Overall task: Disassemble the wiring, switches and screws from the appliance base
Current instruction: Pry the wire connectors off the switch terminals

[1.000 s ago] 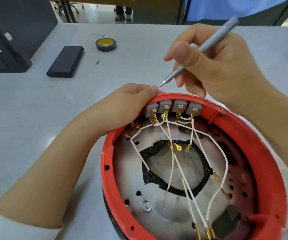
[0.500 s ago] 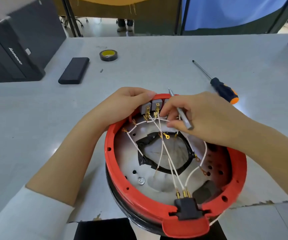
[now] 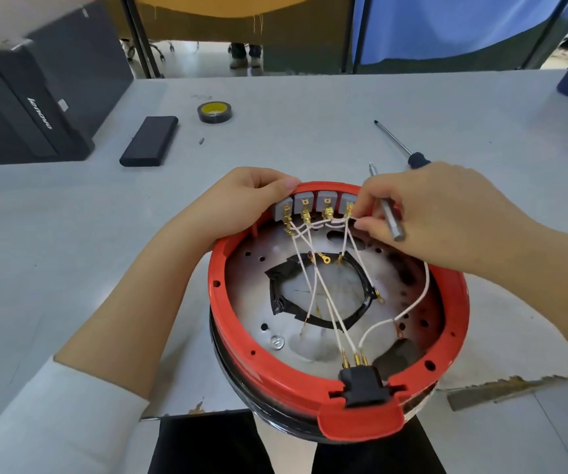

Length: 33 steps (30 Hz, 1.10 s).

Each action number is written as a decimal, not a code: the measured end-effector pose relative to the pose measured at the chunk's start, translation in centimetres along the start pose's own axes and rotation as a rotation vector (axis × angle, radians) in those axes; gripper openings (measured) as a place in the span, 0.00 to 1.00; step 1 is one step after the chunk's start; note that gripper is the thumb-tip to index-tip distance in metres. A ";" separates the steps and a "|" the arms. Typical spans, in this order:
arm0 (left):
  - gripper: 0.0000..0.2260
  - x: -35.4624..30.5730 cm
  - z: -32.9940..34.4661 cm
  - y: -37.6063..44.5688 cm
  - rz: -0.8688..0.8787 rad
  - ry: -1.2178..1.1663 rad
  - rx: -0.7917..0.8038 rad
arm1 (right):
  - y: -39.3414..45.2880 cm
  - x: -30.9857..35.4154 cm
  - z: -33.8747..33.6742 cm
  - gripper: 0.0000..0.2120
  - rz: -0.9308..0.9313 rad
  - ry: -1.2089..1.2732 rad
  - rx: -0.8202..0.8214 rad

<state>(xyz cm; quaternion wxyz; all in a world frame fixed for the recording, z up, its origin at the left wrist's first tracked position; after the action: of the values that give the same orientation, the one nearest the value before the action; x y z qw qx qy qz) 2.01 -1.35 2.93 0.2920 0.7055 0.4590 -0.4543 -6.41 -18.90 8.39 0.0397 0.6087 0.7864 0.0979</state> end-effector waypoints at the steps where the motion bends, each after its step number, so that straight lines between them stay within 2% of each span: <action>1: 0.08 0.1 -0.2 -0.2 0.002 0.003 -0.012 | -0.3 -0.4 0.0 0.01 0.032 0.035 0.008; 5: 0.08 0.5 -1.4 -0.9 -0.012 0.019 -0.105 | -0.8 -1.0 0.3 0.04 0.118 0.183 -0.048; 8: 0.08 0.6 -1.8 -1.3 -0.019 0.027 -0.133 | -0.5 -0.6 0.5 0.03 0.125 0.135 -0.071; 17: 0.10 0.9 -2.0 -1.6 -0.051 0.025 -0.141 | -0.4 1.7 1.9 0.02 -0.097 0.188 0.147; 21: 0.10 0.9 -2.0 -1.6 -0.052 0.048 -0.141 | -0.5 2.2 1.7 0.08 -0.153 0.042 0.095; 25: 0.08 0.8 -2.0 -1.6 -0.045 0.079 -0.128 | -0.8 2.1 0.8 0.13 -0.150 0.023 -0.008; 28: 0.12 0.6 -1.9 -1.4 -0.058 0.118 -0.079 | -0.9 2.4 1.0 0.16 -0.197 -0.017 0.000; 31: 0.13 0.3 -1.9 -1.2 -0.074 0.180 -0.038 | -1.0 2.9 1.1 0.16 -0.250 -0.035 -0.005; 33: 0.13 0.1 -2.0 -1.1 -0.083 0.218 -0.016 | -1.0 3.1 1.0 0.12 -0.280 -0.010 -0.038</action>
<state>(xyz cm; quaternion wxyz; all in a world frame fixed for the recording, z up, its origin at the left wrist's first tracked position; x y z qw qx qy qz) 1.80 0.77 3.71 0.2270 0.7288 0.5203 -0.3829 -7.99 -16.02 7.37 0.0684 0.4924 0.8615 0.1031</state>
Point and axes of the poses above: each hand's wrist, its own y-axis towards the middle knuckle, its own z-axis out of the palm, x = y × z, the point moved 6 cm from there along y, towards the middle knuckle, and after that the axes turned 3 degrees about -y, right-handed, at the moved point
